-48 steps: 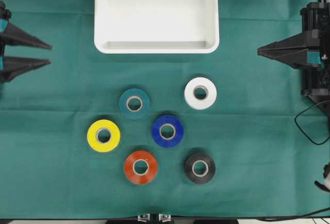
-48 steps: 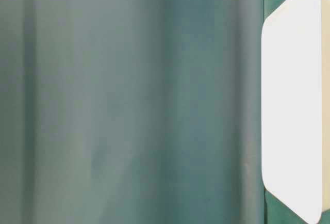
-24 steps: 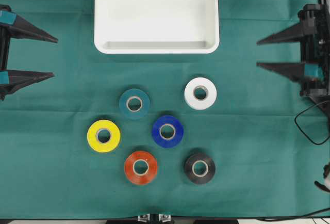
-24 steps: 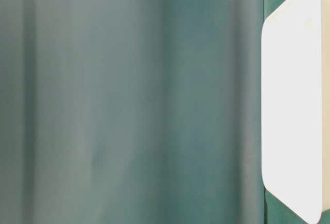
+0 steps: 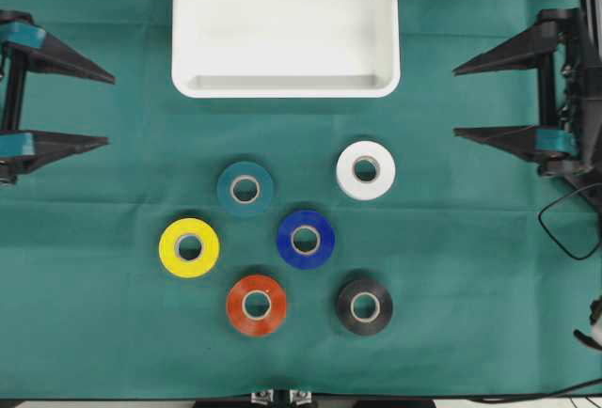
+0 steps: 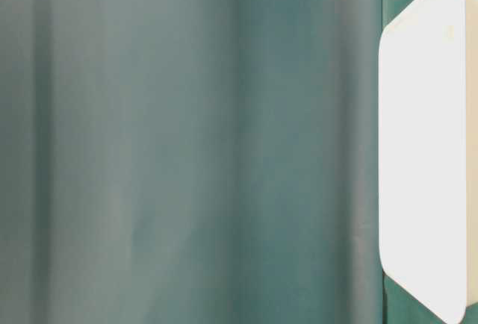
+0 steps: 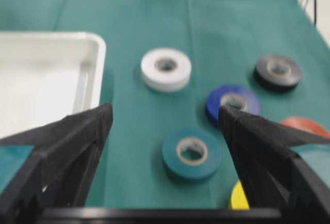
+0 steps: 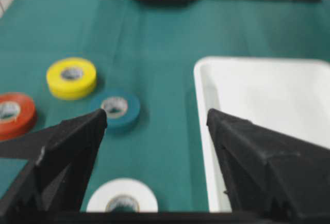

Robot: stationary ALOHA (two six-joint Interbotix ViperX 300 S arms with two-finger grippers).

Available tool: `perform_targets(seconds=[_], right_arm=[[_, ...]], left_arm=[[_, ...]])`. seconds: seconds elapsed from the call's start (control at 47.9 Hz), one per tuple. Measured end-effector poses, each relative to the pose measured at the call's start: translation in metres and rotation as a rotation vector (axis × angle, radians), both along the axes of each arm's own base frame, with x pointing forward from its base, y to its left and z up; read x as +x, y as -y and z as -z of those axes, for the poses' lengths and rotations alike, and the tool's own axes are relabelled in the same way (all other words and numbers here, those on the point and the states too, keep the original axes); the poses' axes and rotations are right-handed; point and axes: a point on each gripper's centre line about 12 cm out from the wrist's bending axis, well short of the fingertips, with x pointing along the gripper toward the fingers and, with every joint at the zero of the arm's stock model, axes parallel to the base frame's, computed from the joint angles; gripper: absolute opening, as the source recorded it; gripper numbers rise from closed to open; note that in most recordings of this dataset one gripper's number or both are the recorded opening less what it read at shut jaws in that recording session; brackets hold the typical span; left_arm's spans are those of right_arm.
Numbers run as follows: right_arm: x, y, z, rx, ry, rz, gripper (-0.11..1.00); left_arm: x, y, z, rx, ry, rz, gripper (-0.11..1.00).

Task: Put the tape alternately from left to right into the white case.
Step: 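Raise both grippers from rest and open them over the table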

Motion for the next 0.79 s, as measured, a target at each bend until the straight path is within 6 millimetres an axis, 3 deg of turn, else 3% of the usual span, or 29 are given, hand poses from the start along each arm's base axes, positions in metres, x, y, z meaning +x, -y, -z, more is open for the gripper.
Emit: perform_targets(seconds=[0.793], right_arm=[[0.064, 0.000, 0.032, 0.033, -0.347, 0.014, 0.89]], left_arm=[[0.053, -0.006, 0.046, -0.043, -0.431, -0.050, 0.57]])
